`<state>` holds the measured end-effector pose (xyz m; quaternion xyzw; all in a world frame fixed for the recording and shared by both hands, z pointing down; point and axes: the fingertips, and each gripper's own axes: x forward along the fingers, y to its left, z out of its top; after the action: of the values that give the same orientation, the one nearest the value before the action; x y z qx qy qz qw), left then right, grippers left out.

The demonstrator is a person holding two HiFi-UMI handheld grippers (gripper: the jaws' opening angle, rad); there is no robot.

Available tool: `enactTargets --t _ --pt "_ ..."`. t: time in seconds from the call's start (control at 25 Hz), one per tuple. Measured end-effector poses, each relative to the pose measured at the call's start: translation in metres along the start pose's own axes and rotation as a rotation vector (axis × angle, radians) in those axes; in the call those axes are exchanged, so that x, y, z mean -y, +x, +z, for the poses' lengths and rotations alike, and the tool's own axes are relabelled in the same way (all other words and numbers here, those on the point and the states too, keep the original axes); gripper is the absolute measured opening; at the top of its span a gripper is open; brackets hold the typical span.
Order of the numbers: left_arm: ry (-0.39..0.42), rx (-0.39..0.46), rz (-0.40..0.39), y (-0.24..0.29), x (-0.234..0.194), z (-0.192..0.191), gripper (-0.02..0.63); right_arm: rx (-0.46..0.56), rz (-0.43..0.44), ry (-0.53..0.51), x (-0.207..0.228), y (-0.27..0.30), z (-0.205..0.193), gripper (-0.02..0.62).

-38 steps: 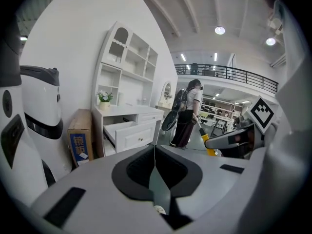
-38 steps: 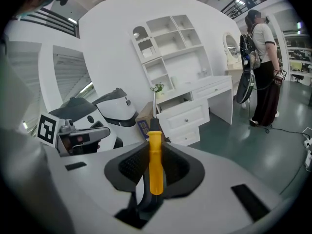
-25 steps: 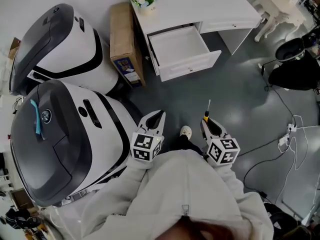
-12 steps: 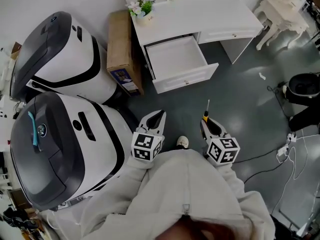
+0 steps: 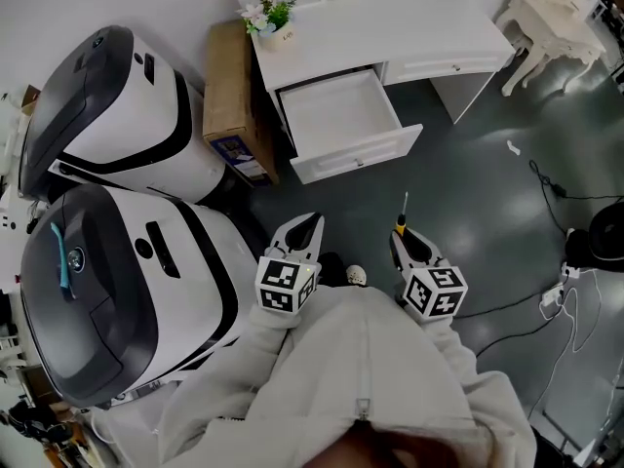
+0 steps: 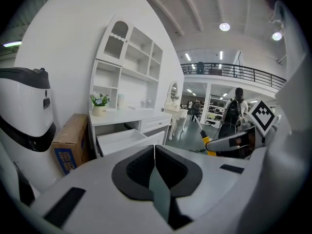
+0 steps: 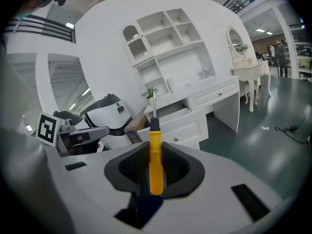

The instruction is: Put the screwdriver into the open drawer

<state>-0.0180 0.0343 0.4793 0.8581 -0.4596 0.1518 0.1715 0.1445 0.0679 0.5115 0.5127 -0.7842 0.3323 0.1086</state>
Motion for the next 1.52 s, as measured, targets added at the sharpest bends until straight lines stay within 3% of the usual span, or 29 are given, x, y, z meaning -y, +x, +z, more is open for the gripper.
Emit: enactTargets --t 0.6,0.88,1.52 --pt "-0.023 -0.026 0.008 0.006 -0.004 -0.015 0.020 -0.033 0.002 0.014 0.003 0.008 -0.014 0.091" --pt "-0.021 -0.036 0.005 0.027 -0.009 -0.005 0.020 -0.040 0.014 0.017 0.012 0.028 0.005 0.091" --pt "-0.048 -0.055 0.021 0.121 -0.067 0.045 0.020 -0.082 0.015 0.037 0.052 0.111 0.076 0.091"
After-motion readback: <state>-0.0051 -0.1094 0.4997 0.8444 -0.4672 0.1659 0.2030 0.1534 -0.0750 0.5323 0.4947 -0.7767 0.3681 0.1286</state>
